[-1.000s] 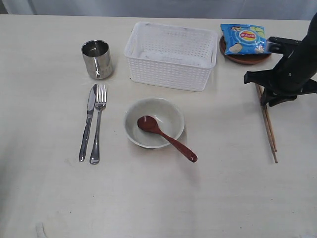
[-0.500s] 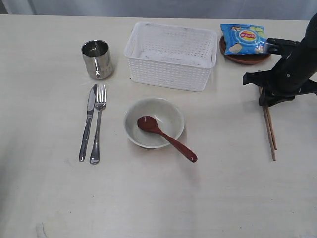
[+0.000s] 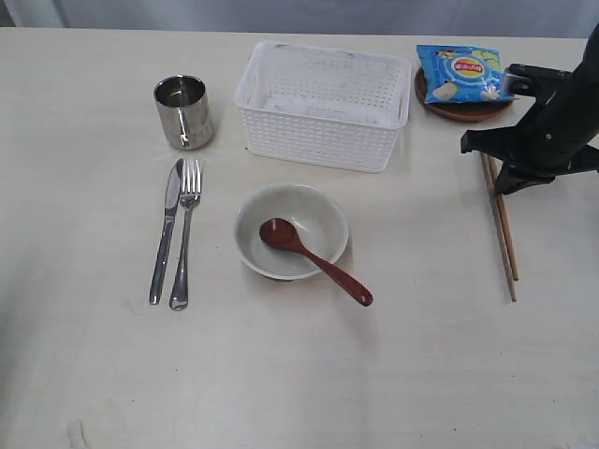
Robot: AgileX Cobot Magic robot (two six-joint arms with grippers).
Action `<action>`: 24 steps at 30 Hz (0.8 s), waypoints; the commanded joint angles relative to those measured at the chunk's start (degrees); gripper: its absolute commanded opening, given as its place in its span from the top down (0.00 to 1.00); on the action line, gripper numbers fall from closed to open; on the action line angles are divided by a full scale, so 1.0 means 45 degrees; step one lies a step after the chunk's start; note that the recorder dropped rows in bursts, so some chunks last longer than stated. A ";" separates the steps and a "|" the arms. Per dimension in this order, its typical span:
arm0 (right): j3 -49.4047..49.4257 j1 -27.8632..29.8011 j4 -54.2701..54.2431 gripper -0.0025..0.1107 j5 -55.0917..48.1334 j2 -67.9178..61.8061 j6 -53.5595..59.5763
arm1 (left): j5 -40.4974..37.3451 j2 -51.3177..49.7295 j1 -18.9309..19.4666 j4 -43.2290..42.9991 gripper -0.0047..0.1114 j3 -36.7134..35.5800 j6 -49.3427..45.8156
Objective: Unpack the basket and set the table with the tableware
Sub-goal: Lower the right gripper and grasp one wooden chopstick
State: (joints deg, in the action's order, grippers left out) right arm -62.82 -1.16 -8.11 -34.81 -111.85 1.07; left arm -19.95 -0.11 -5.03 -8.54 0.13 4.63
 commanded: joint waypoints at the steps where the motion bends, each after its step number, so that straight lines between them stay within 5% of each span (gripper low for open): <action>1: 0.0056 0.0015 -0.0444 0.98 -0.0292 0.0381 0.0395 | 0.0031 0.0025 -0.0064 0.0039 0.96 -0.0030 0.0030; 10: 0.0056 -0.0826 -0.0503 0.66 -0.0434 0.0381 0.0682 | 0.0031 0.0025 -0.0064 -0.0051 0.96 -0.0030 0.0030; 24: 0.0056 -0.1546 -0.0503 0.65 -0.0331 0.0202 0.0926 | 0.0031 0.0025 -0.0064 -0.0051 0.96 -0.0030 0.0030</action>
State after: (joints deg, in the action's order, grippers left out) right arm -62.82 -8.30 -10.20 -36.57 -110.66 4.61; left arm -19.95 -0.11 -5.03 -8.54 0.13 4.63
